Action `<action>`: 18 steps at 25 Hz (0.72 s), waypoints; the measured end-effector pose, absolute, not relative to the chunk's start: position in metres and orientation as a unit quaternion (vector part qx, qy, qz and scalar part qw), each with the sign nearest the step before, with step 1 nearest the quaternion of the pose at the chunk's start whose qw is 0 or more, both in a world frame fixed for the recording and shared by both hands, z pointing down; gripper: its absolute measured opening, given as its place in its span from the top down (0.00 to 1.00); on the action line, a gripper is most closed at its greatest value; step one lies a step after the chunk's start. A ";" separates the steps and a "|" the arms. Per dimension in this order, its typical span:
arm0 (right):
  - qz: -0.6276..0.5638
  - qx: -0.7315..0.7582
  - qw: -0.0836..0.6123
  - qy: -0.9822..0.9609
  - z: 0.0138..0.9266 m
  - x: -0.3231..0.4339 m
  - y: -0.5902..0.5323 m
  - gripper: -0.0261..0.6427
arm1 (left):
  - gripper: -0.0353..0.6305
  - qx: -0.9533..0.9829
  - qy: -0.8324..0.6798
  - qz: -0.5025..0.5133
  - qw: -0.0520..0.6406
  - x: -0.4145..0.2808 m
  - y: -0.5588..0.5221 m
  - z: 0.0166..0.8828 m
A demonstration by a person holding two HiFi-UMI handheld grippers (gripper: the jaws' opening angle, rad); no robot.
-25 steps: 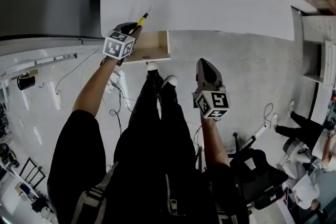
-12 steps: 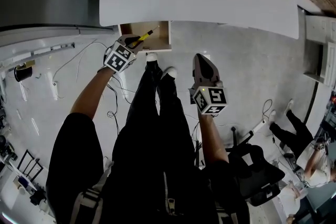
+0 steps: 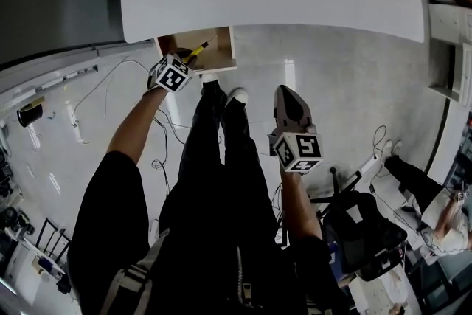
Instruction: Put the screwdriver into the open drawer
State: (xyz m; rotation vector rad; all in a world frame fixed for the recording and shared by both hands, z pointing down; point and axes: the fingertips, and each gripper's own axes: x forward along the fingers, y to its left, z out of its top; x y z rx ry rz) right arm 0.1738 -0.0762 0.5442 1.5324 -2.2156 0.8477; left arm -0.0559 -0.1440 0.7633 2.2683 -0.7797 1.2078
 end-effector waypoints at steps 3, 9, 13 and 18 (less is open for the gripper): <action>0.309 0.541 0.166 -0.765 0.559 0.174 -0.067 0.97 | 0.81 0.815 -0.273 0.465 0.212 -0.059 -0.152 0.792; 0.320 0.547 0.181 -0.752 0.583 0.182 -0.056 0.97 | 0.81 0.815 -0.240 0.492 0.192 -0.050 -0.160 0.847; 0.329 0.552 0.187 -0.744 0.591 0.180 -0.054 0.97 | 0.81 0.808 -0.212 0.519 0.179 -0.050 -0.163 0.879; 0.337 0.550 0.194 -0.740 0.606 0.177 -0.052 0.97 | 0.81 0.801 -0.180 0.543 0.177 -0.048 -0.165 0.910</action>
